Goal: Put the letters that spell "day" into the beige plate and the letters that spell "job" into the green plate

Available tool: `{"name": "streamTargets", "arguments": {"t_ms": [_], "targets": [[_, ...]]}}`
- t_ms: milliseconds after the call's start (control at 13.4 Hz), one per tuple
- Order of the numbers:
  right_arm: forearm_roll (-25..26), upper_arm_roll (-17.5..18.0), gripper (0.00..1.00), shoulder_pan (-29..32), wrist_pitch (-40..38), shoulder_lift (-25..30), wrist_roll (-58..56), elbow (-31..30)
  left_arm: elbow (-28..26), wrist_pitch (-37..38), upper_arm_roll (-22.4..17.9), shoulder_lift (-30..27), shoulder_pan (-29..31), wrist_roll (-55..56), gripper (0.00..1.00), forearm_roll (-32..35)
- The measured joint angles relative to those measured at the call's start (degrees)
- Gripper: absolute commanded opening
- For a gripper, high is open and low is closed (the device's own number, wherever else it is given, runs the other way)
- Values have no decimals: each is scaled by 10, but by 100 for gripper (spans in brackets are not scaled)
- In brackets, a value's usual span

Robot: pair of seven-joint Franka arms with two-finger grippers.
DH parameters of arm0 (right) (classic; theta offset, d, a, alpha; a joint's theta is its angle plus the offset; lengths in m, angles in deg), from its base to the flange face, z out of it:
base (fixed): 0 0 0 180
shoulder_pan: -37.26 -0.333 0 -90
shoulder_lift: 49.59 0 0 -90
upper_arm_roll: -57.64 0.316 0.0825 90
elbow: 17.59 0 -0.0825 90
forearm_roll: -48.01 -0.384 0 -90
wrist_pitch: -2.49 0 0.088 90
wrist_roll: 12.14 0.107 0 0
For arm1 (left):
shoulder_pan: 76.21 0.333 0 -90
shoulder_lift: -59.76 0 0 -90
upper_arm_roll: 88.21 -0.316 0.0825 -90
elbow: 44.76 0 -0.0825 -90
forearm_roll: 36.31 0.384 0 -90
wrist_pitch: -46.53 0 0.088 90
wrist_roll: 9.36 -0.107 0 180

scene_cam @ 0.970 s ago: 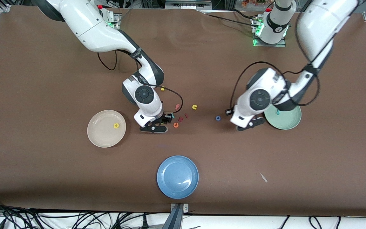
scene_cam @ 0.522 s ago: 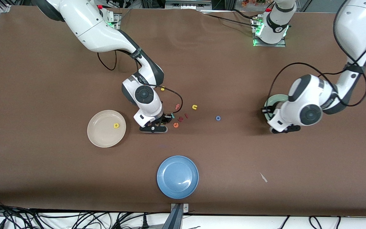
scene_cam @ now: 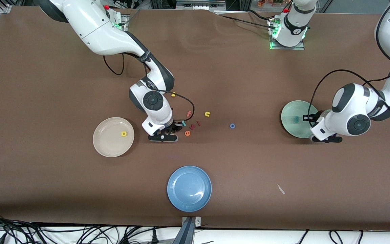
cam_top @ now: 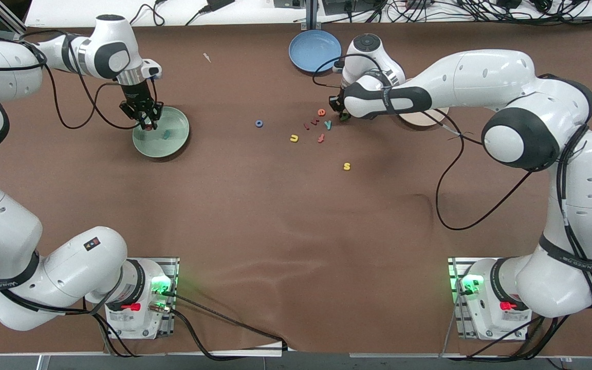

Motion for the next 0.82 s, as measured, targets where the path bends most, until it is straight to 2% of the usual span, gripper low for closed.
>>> {"name": "streamTargets", "arguments": {"t_ms": [75,149,373,597,821], "targets": [[1,3,27,7,-12,5,-4,1,-8,-12,0,5,4,0,86,6],[2,14,27,22,-31,14,-15,2,-12,-17,-1,8,9,0,100,8],[2,49,27,82,-114,65,-85,2,-10,-23,6,10,15,1,100,8],[-2,54,27,122,-176,111,-192,-7,9,-21,57,4,16,58,100,-11],[-10,54,28,178,-184,145,-329,-39,18,-16,114,-4,6,204,100,-42]]}}
